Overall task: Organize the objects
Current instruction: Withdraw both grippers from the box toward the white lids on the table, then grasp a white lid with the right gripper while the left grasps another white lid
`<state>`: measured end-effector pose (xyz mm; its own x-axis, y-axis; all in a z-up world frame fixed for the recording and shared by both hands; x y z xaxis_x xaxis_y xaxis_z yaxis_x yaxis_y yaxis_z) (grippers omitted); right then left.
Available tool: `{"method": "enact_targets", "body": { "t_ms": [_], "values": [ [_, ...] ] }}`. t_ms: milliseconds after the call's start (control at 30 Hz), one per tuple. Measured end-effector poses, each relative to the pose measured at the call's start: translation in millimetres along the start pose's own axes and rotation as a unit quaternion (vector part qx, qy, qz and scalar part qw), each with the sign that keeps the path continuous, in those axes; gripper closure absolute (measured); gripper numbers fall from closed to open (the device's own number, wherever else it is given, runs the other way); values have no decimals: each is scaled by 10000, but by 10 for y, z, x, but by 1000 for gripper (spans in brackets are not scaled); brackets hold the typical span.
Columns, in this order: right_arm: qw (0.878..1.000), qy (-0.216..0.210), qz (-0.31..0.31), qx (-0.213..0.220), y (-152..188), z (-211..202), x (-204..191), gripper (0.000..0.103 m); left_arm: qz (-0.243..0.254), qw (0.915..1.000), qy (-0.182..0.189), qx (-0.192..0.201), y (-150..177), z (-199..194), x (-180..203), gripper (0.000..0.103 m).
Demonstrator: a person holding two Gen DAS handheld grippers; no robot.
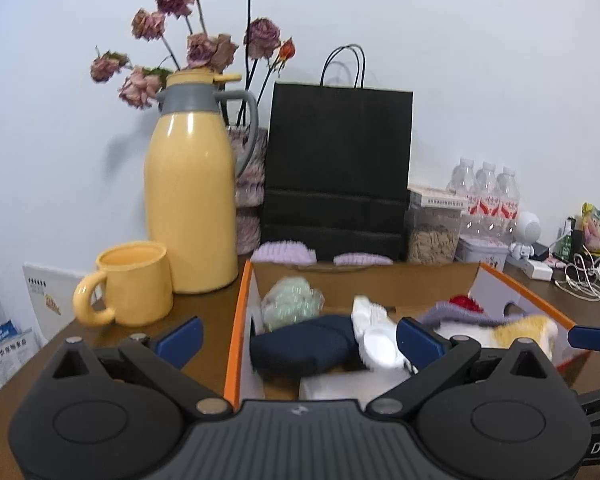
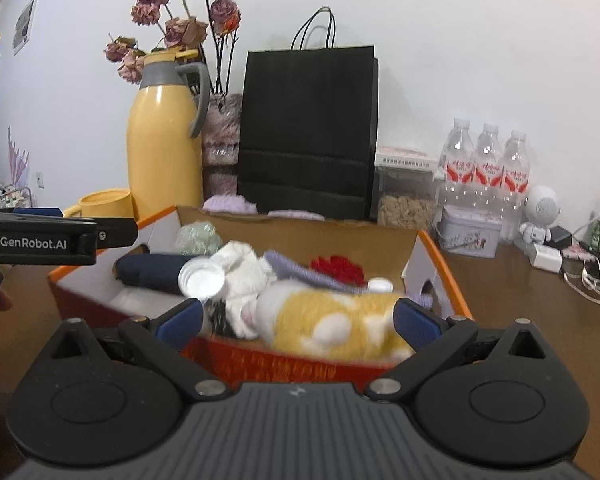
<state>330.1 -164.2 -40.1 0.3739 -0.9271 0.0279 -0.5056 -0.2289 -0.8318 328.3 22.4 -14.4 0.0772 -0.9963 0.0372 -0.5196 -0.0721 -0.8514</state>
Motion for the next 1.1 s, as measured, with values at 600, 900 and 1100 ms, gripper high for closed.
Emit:
{"method": "enact_targets", "body": {
  "t_ms": [600, 900, 1100],
  "values": [
    [9963, -117, -128, -847, 623, -86, -213, 0, -271, 9951, 9, -946, 687, -112, -234, 0],
    [9891, -110, 426, -1404, 705, 172, -35, 8, 190, 9917, 137, -1265, 827, -29, 1, 0],
    [9920, -337, 337, -1172, 660, 83, -94, 74, 393, 9880, 295, -1465, 887, 93, 217, 0]
  ]
}}
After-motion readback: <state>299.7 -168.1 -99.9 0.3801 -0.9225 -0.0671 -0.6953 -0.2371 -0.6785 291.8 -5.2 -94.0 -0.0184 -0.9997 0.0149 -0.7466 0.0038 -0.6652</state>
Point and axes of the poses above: each gripper's, at about its wrist camera, not at the fingertips, and z roughly the way its jaws point, x to its right, y to its underside, the point moved 10 cm from there along z, roughly the way its jaws point, and after that the axes turned 11 degrees about -x, right-handed, at the moved point
